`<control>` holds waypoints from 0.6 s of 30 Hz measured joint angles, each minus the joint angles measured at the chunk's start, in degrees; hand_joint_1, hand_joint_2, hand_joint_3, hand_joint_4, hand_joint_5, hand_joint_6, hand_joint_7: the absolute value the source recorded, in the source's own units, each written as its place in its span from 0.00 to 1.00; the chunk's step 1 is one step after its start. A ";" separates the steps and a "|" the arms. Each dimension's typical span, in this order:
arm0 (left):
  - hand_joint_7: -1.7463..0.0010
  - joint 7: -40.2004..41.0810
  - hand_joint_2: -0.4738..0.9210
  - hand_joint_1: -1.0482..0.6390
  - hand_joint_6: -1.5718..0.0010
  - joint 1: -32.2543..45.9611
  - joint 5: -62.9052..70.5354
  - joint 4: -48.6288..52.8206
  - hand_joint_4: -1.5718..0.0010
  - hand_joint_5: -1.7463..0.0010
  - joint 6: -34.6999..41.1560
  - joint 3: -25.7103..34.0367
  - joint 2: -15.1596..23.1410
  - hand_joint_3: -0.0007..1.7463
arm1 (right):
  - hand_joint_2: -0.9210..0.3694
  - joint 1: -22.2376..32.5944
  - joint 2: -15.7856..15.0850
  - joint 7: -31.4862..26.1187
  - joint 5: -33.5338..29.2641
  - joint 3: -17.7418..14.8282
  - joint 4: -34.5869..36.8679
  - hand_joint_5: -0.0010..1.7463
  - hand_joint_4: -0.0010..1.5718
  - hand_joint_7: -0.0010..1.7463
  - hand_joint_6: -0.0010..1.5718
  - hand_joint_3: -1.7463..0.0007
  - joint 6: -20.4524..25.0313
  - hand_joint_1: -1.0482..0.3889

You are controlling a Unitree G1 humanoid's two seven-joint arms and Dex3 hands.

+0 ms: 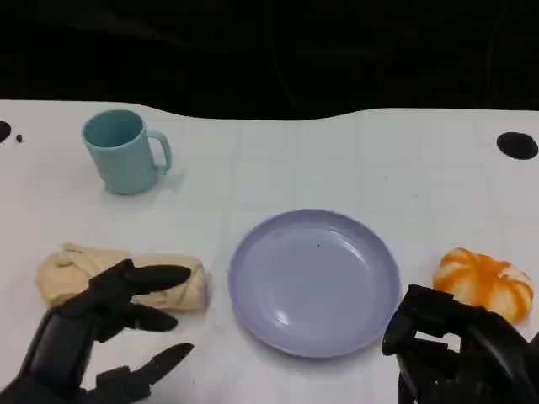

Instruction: Grasp the towel on the left side of the plate with the left hand and place it into the plate.

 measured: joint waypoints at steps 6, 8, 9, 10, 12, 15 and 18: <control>0.97 -0.01 1.00 0.33 0.75 -3.55 19.59 -5.95 0.81 0.73 4.32 1.01 9.78 0.02 | 0.20 -0.08 0.00 0.15 0.29 -0.16 0.15 1.00 0.46 0.96 0.33 0.36 -0.27 0.69; 0.98 -0.06 0.99 0.32 0.75 -4.65 25.60 -6.75 0.81 0.75 5.50 1.06 12.60 0.01 | 0.20 -0.09 -0.01 0.14 0.22 -0.17 0.20 1.00 0.46 0.96 0.33 0.36 -0.34 0.69; 0.98 -0.06 0.97 0.33 0.74 -5.27 27.53 -6.76 0.81 0.76 6.09 1.05 13.51 0.00 | 0.20 -0.09 -0.01 0.14 0.21 -0.17 0.21 1.00 0.46 0.96 0.33 0.36 -0.34 0.70; 0.98 -0.08 0.96 0.33 0.73 -6.01 29.56 -6.73 0.79 0.76 6.59 0.86 14.30 0.00 | 0.19 -0.07 -0.01 0.14 0.20 -0.17 0.22 1.00 0.45 0.95 0.33 0.37 -0.38 0.70; 0.98 0.05 0.94 0.33 0.71 -8.12 33.49 -5.46 0.77 0.76 6.57 0.14 15.84 0.00 | 0.19 -0.04 -0.01 0.10 0.18 -0.18 0.21 1.00 0.45 0.95 0.33 0.38 -0.42 0.69; 0.99 1.28 0.94 0.31 0.72 -11.03 40.06 -1.88 0.78 0.78 6.60 -2.03 17.07 0.00 | 0.19 -0.06 -0.02 -0.06 0.18 -0.20 0.09 1.00 0.44 0.95 0.33 0.38 -0.20 0.68; 1.00 1.00 0.92 0.31 0.74 -13.13 45.49 0.44 0.79 0.80 8.26 -5.07 17.22 0.00 | 0.19 -0.15 -0.03 -0.19 0.19 -0.27 0.02 1.00 0.44 0.95 0.33 0.38 0.27 0.68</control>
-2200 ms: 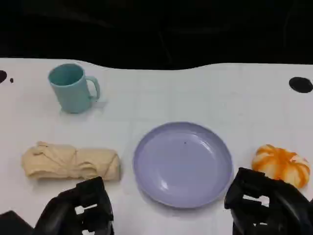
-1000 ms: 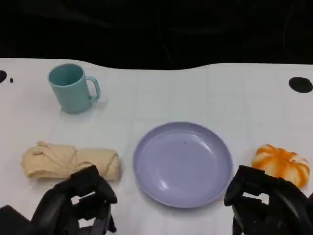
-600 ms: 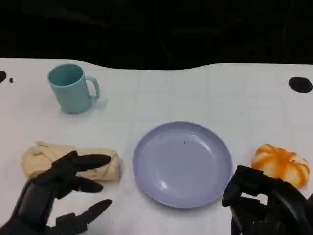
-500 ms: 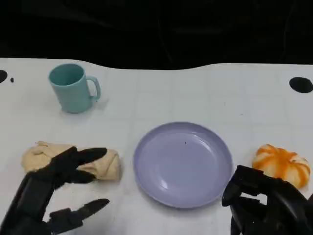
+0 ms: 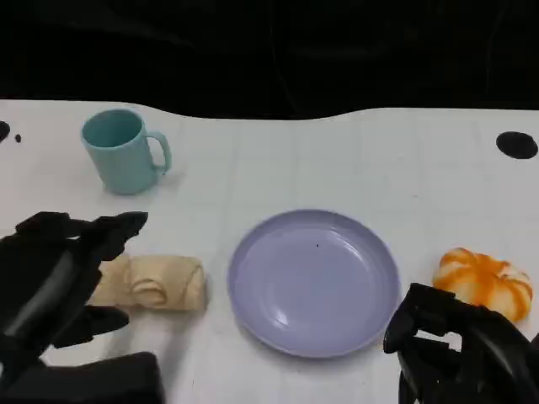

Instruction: Grasp the towel on the left side of the plate with the left hand and place it into the plate.

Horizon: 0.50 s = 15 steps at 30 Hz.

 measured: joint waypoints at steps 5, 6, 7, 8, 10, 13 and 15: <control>1.00 -2.99 0.91 0.31 0.75 -5.11 6.31 3.43 0.79 0.83 4.11 -4.36 -0.12 0.00 | 0.19 -0.15 -0.03 0.06 0.20 -0.19 0.00 1.00 0.45 0.95 0.33 0.38 0.34 0.68; 1.00 -3.55 0.94 0.30 0.76 -5.79 6.96 4.12 0.78 0.86 4.66 -4.94 -0.14 0.00 | 0.19 -0.17 -0.03 0.09 0.25 -0.21 0.00 1.00 0.45 0.95 0.33 0.38 0.35 0.68; 1.00 -4.60 0.95 0.29 0.76 -6.66 7.77 4.76 0.77 0.88 5.52 -5.81 -0.15 0.00 | 0.19 -0.11 -0.04 0.11 0.24 -0.29 0.01 1.00 0.45 0.95 0.33 0.38 0.34 0.68; 1.00 -6.52 0.96 0.29 0.76 -8.08 8.79 5.88 0.77 0.90 6.48 -6.96 -0.22 0.00 | 0.19 -0.10 -0.05 0.11 0.24 -0.34 0.05 1.00 0.45 0.95 0.33 0.38 0.30 0.68; 1.00 -9.93 0.96 0.29 0.76 -10.64 9.92 8.34 0.75 0.93 8.58 -9.00 -0.47 0.00 | 0.19 -0.15 -0.06 0.20 0.24 -0.35 0.08 1.00 0.45 0.94 0.33 0.38 0.21 0.67; 1.00 -12.56 0.97 0.29 0.76 -13.59 10.12 12.57 0.73 0.95 10.67 -11.39 -1.15 0.00 | 0.19 -0.18 -0.11 0.19 0.22 -0.37 0.06 1.00 0.44 0.93 0.33 0.40 0.29 0.67; 1.00 -13.18 0.97 0.28 0.76 -15.46 10.11 15.40 0.73 0.96 11.45 -12.91 -1.51 0.00 | 0.18 -0.20 -0.16 0.17 0.21 -0.39 0.05 1.00 0.44 0.93 0.33 0.40 0.45 0.68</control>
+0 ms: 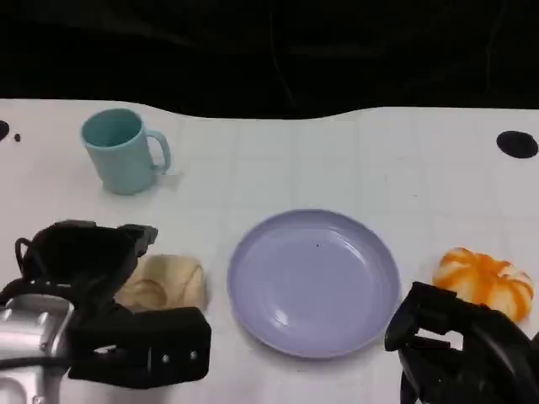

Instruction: Grasp the towel on the left side of the plate with the left hand and place it into the plate.

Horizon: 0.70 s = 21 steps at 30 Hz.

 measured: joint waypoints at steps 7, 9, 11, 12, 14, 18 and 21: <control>1.00 1.21 0.97 0.30 0.76 -5.56 -0.71 11.23 0.71 0.97 0.52 -4.09 -1.56 0.00 | 0.19 -0.30 -0.09 0.00 -0.01 -0.06 0.00 1.00 0.44 0.94 0.33 0.39 0.36 0.67; 1.00 2.16 0.97 0.32 0.75 -7.46 -1.17 15.08 0.70 0.97 0.77 -4.97 -2.25 0.00 | 0.19 -0.35 -0.10 0.00 -0.02 -0.04 0.07 1.00 0.44 0.94 0.33 0.39 0.36 0.67; 0.99 3.92 0.97 0.34 0.75 -9.22 -1.60 19.07 0.69 0.97 1.08 -5.49 -2.96 0.00 | 0.19 -0.32 -0.11 -0.01 -0.08 -0.01 0.11 1.00 0.44 0.94 0.33 0.39 0.29 0.68; 0.99 4.94 0.99 0.37 0.73 -10.08 -1.90 21.11 0.67 0.97 1.19 -5.80 -3.44 0.01 | 0.19 -0.29 -0.11 -0.01 -0.12 0.01 0.13 1.00 0.44 0.94 0.33 0.39 0.25 0.68; 0.99 7.41 1.00 0.40 0.72 -11.77 -2.90 25.39 0.65 0.96 1.08 -6.60 -4.28 0.02 | 0.19 -0.19 -0.09 0.00 -0.11 0.04 0.15 1.00 0.44 0.94 0.33 0.39 0.20 0.67; 0.96 13.25 1.00 0.46 0.53 -14.22 -4.95 33.15 0.53 0.57 -0.32 -7.62 -5.37 0.14 | 0.19 -0.05 -0.08 -0.02 -0.03 0.05 0.08 1.00 0.44 0.94 0.33 0.39 0.23 0.67; 0.91 19.67 1.00 0.46 0.36 -14.55 -7.20 36.57 0.50 0.33 -4.33 -7.66 -5.32 0.16 | 0.19 -0.01 -0.08 -0.01 0.00 0.05 0.00 1.00 0.44 0.94 0.33 0.39 0.24 0.67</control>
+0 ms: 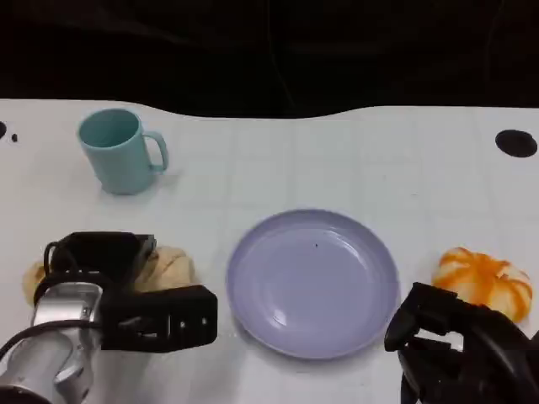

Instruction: Grasp the towel on the left side of the plate with the left hand and place it into the plate.

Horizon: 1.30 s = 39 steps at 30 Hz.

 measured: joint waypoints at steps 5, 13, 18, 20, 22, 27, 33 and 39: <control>0.16 11.47 1.00 0.48 0.58 0.51 -2.61 4.37 0.49 0.01 -7.27 -0.46 1.22 0.20 | 0.20 -0.01 0.00 0.01 0.10 0.00 -0.34 1.00 0.45 0.93 0.34 0.39 0.34 0.67; 0.00 22.67 0.99 0.47 0.67 5.17 -3.01 0.12 0.50 0.00 -10.90 -0.83 2.07 0.15 | 0.19 -0.14 0.01 0.03 0.19 -0.04 -0.37 1.00 0.45 0.93 0.34 0.38 0.99 0.68; 0.00 23.23 0.98 0.49 0.66 6.48 -4.85 -6.45 0.48 0.00 -9.91 1.19 2.04 0.16 | 0.19 -0.31 0.02 0.06 0.17 -0.03 -0.32 1.00 0.45 0.93 0.34 0.38 0.99 0.69; 0.00 23.01 0.93 0.48 0.64 6.63 -5.18 -8.34 0.47 0.00 -9.16 1.63 2.08 0.26 | 0.19 -0.29 0.02 0.07 0.18 -0.02 -0.32 1.00 0.45 0.93 0.34 0.38 0.99 0.69; 0.00 21.87 0.84 0.48 0.63 7.01 -5.19 -10.98 0.46 0.00 -8.05 1.80 2.07 0.40 | 0.19 -0.29 0.02 0.09 0.22 -0.02 -0.32 1.00 0.45 0.93 0.34 0.38 0.99 0.69; 0.00 17.53 0.79 0.48 0.62 7.18 -5.65 -18.65 0.43 0.00 -4.76 2.32 0.53 0.46 | 0.19 -0.30 0.03 0.07 0.31 -0.03 -0.34 1.00 0.44 0.93 0.34 0.39 1.28 0.69; 0.02 12.72 0.74 0.46 0.60 5.42 -7.37 -23.66 0.41 0.00 -3.90 1.38 -4.14 0.50 | 0.19 -0.28 0.02 0.16 0.33 -0.06 -0.33 1.00 0.45 0.94 0.34 0.38 1.36 0.69; 0.00 9.37 0.73 0.47 0.60 1.19 -6.82 -23.01 0.42 0.00 -2.75 -2.29 -8.86 0.52 | 0.19 0.00 0.02 0.41 0.13 0.01 -0.25 1.00 0.46 0.95 0.34 0.37 0.64 0.69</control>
